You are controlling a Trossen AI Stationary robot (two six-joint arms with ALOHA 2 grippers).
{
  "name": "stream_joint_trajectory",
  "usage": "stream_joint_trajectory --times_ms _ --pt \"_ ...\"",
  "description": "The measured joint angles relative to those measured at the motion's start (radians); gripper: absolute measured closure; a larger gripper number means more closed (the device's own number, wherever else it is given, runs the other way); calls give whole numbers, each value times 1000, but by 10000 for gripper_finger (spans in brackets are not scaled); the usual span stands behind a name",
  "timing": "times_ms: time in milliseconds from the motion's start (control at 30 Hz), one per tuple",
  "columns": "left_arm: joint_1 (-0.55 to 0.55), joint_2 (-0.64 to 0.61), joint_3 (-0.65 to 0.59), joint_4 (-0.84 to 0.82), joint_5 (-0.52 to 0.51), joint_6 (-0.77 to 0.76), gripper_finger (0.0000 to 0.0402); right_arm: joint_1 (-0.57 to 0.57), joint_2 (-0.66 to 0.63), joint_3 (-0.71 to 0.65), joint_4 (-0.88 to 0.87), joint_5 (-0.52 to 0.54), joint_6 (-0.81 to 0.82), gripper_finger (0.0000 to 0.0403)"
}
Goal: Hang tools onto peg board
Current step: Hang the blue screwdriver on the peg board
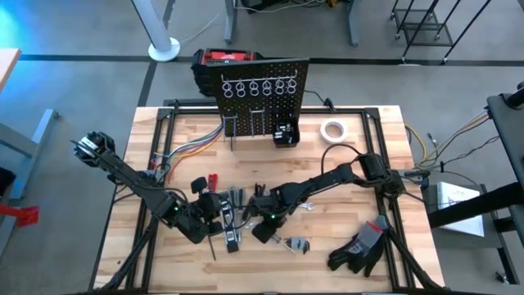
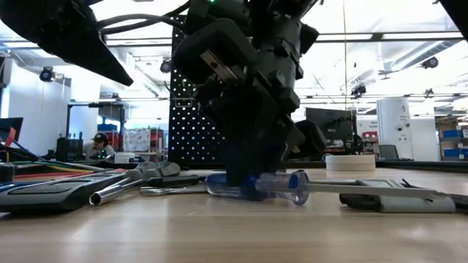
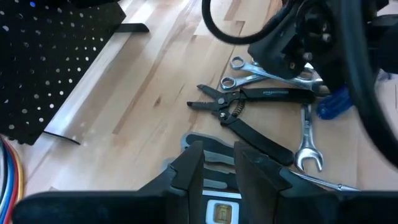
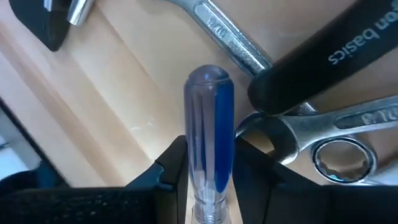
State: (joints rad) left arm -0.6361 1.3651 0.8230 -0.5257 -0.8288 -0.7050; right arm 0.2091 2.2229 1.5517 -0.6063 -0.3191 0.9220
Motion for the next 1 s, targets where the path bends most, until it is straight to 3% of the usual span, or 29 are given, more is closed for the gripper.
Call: stream_joint_trajectory --times_ms 233,667,800,1000 --pt "-7 0 0 -7 0 -22 322 26 -104 -10 -53 213 -58 320" --pt "-12 0 0 -9 0 -39 322 93 -422 -6 -13 621 -179 322" --pt "-12 0 -1 -7 0 -46 322 82 -519 -7 59 738 -342 322" --pt "-12 0 -1 -4 -19 -39 322 7 -626 -7 229 768 -582 322"
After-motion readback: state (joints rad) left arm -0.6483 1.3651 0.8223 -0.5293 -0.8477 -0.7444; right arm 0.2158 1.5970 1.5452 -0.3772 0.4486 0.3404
